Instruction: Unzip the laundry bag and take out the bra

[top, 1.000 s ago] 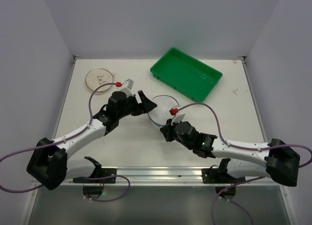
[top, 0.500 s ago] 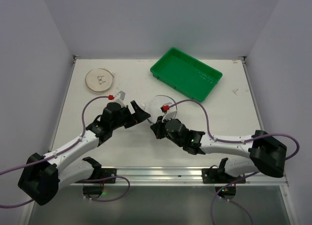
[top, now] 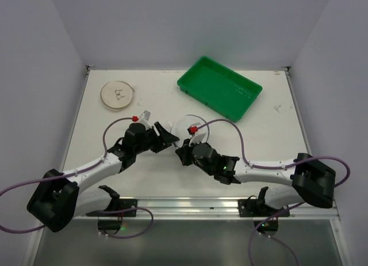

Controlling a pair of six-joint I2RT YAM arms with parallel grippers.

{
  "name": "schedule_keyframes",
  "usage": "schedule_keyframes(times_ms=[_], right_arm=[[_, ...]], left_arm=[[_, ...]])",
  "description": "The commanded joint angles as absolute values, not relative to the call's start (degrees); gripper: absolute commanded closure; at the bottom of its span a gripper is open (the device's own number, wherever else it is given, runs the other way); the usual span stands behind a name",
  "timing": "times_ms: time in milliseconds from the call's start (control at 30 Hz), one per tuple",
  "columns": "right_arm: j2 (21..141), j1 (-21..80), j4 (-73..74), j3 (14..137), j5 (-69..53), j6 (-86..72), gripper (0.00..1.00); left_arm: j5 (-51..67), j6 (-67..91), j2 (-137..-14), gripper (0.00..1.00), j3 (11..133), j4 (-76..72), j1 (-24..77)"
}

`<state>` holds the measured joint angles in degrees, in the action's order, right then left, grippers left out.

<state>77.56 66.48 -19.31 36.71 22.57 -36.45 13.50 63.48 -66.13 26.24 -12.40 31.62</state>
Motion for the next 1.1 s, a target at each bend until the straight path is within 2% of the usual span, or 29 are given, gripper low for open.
schedule_keyframes(times_ms=[0,33,67,133,167,233,667,1067], right_arm=[[76.0,67.1,-20.6,38.9,25.0,-36.5,1.0],[75.8,67.1,-20.1,38.9,25.4,-36.3,1.0],[75.5,67.1,-18.7,38.8,25.7,-36.3,1.0],[74.5,67.1,-17.5,38.7,26.6,-35.9,1.0],[74.2,67.1,-16.5,38.1,26.9,-35.8,1.0],[72.4,67.1,-15.5,37.4,28.1,-35.2,1.0],[59.4,67.1,-1.3,32.3,35.9,-32.1,1.0],[54.3,67.1,-0.3,28.4,35.2,-32.5,1.0]], left_arm=[[14.8,64.3,-67.4,0.44,27.5,-17.1,31.5],[14.8,64.1,-67.5,0.5,27.6,-17.1,31.4],[14.3,64.0,-67.7,0.63,27.8,-16.7,31.4],[13.8,62.9,-67.9,0.78,28.4,-16.2,31.4],[13.6,62.6,-68.0,0.91,28.6,-15.8,31.4],[13.4,61.9,-68.2,1.0,29.3,-14.9,31.4],[17.1,54.1,-68.6,1.0,32.1,-14.5,31.3],[19.4,49.3,-68.6,1.0,34.3,-13.9,31.0]])
